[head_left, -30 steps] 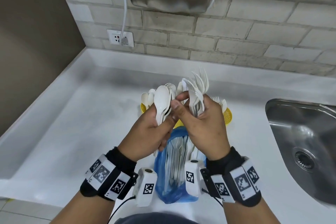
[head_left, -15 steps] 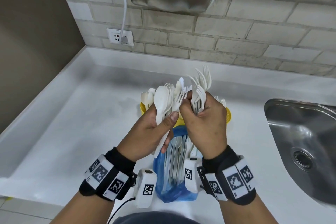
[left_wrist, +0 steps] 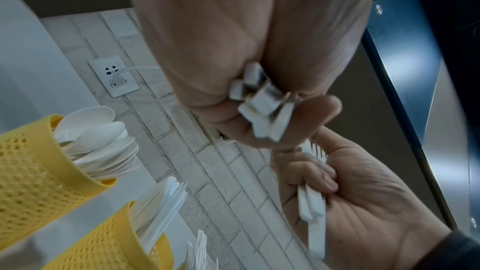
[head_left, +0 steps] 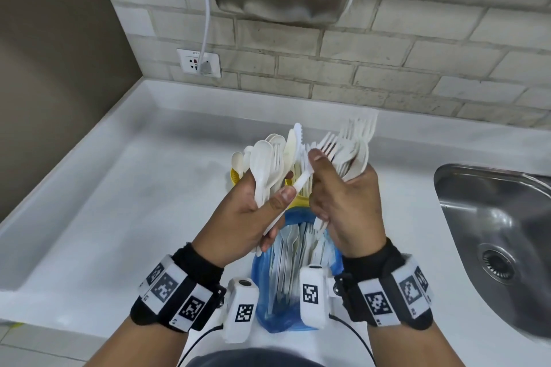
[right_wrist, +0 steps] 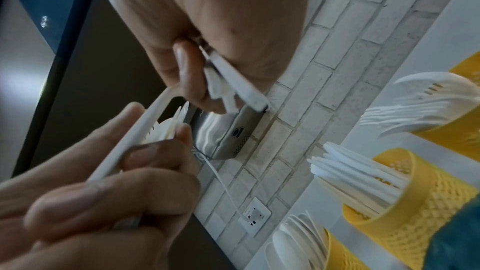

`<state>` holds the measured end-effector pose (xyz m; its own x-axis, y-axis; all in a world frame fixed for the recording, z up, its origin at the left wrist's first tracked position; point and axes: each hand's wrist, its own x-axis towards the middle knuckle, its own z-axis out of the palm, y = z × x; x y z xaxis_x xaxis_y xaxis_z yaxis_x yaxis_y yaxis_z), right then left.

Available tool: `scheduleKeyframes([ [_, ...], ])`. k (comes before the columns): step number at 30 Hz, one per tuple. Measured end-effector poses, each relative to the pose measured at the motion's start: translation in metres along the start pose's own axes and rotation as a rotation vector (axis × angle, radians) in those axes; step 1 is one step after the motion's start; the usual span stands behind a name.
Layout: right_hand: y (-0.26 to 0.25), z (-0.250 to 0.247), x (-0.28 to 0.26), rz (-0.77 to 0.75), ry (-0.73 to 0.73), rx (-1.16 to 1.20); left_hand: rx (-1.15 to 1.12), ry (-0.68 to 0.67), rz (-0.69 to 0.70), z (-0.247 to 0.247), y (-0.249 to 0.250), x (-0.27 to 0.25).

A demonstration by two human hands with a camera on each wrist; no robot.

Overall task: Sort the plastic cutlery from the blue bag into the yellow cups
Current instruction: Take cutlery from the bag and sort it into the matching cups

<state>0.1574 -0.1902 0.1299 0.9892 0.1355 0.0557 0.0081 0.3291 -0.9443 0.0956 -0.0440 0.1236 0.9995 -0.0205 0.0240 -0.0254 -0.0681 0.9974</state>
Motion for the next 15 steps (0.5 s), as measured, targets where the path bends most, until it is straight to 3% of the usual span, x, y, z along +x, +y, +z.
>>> scheduleKeyframes([
  [2,-0.002,0.001,-0.005,0.051,-0.097,-0.017,-0.011,-0.006,0.013,0.001,0.000,0.000],
  [4,-0.003,0.002,-0.007,0.085,-0.102,0.032,-0.012,-0.012,0.023,0.004,-0.001,0.001],
  [10,-0.012,-0.004,0.005,0.065,0.162,0.262,-0.011,-0.002,0.009,0.004,-0.006,-0.001],
  [15,-0.028,-0.012,0.009,0.020,0.280,0.392,-0.006,0.042,0.007,0.005,-0.006,0.000],
])
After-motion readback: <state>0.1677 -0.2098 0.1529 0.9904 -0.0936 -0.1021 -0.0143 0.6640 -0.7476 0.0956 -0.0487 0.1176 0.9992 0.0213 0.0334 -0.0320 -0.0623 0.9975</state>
